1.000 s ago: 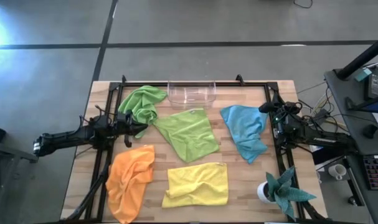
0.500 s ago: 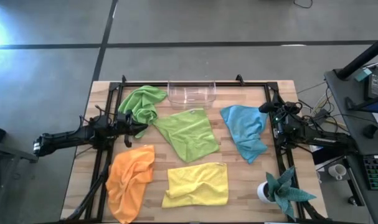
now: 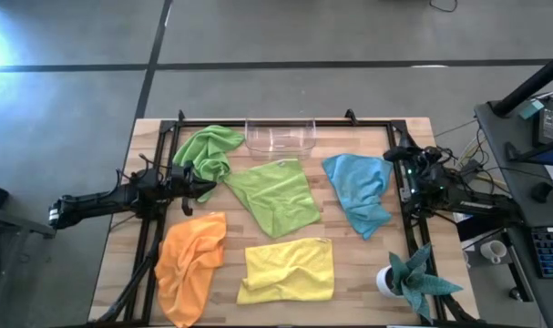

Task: Fold microfiber towels
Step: Fold the green microfiber towel

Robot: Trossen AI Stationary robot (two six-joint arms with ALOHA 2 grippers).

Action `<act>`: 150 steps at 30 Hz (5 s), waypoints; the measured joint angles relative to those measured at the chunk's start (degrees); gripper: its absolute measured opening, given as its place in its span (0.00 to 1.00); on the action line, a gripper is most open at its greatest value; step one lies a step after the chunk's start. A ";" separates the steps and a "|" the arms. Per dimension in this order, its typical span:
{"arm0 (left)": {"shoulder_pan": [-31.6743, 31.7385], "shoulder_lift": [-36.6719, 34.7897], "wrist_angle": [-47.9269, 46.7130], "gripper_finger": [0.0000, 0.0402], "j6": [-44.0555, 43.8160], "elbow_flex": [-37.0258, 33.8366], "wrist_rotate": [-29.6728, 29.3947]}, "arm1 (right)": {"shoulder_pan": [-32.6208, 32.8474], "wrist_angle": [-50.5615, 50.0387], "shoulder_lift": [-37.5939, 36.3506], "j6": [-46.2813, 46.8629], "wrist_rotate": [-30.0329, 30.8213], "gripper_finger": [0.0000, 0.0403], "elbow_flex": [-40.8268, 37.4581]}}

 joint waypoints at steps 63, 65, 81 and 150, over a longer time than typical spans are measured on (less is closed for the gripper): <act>0.00 0.01 8.70 0.00 -0.15 0.00 -7.01 | 0.35 -60.42 52.66 1.31 -70.33 0.40 49.33; 0.00 0.10 8.41 0.00 -0.13 0.00 -7.90 | 1.02 -59.67 55.12 1.08 -72.25 0.40 49.30; 0.00 10.21 8.09 0.00 -0.11 2.35 -8.68 | 10.59 -53.73 73.65 -7.22 -72.95 0.40 49.50; -0.01 14.90 22.03 0.00 4.46 3.10 -9.37 | 15.26 -47.08 101.61 7.23 -72.70 0.02 60.99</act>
